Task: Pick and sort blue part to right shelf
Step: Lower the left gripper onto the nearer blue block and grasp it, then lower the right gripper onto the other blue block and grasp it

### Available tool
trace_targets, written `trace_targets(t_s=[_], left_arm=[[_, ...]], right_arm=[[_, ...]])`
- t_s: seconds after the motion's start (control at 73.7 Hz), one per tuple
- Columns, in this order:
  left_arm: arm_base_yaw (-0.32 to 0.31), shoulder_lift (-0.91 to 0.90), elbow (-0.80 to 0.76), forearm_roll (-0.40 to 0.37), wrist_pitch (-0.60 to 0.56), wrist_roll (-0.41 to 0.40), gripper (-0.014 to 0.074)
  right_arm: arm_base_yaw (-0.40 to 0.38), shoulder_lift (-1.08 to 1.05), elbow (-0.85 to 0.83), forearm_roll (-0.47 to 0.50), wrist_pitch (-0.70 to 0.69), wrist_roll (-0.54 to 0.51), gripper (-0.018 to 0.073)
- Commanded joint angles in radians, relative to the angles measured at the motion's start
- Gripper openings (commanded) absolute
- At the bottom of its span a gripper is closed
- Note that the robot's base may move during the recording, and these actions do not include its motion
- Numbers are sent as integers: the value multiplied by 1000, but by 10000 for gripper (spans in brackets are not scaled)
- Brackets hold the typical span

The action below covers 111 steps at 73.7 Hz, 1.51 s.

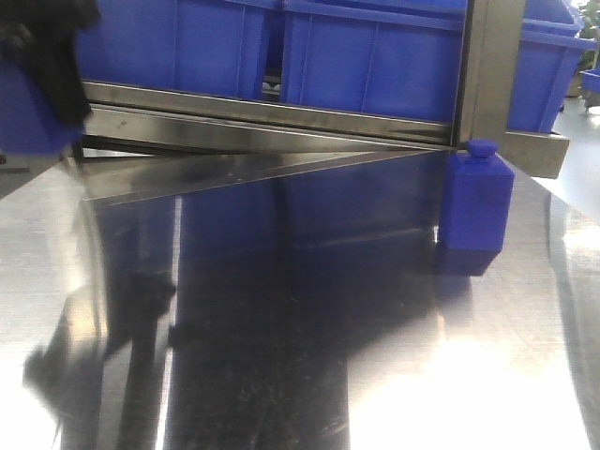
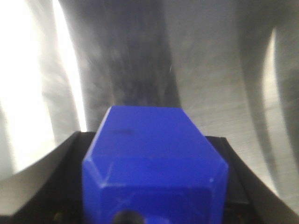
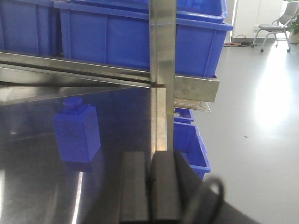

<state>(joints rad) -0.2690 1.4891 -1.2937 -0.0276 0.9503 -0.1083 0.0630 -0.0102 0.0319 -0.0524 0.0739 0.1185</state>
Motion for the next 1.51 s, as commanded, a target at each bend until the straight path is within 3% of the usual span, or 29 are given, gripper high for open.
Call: trace_targets(t_s=[0.0, 0.271, 0.461, 0.57, 0.814, 0.977, 1.086, 1.344, 1.493], left_arm=[[-6, -208, 75, 13, -142, 1, 272], [-6, -658, 411, 59, -528, 1, 272], [-6, -933, 632, 98, -702, 1, 272], [-6, -1060, 723, 111, -719, 1, 272], [-6, -1123, 761, 120, -719, 1, 272], [-6, -1123, 761, 120, -719, 1, 272], [-6, -1123, 761, 120, -719, 1, 272], [-6, -1123, 761, 120, -719, 1, 272], [-6, -1123, 761, 120, -719, 1, 272]], right_arm=[[-3, -21, -23, 0, -101, -7, 55], [-3, 7, -91, 6, -74, -6, 55], [-3, 154, -226, 6, -57, -6, 59], [4, 283, -340, 6, -36, -6, 123], [149, 607, -614, 6, 115, -7, 638], [303, 839, -827, 6, 360, -7, 617], [354, 995, -976, 6, 508, -7, 617], [330, 1298, -1325, 3, 851, 177, 615], [328, 1449, -1435, 3, 900, 184, 615]])
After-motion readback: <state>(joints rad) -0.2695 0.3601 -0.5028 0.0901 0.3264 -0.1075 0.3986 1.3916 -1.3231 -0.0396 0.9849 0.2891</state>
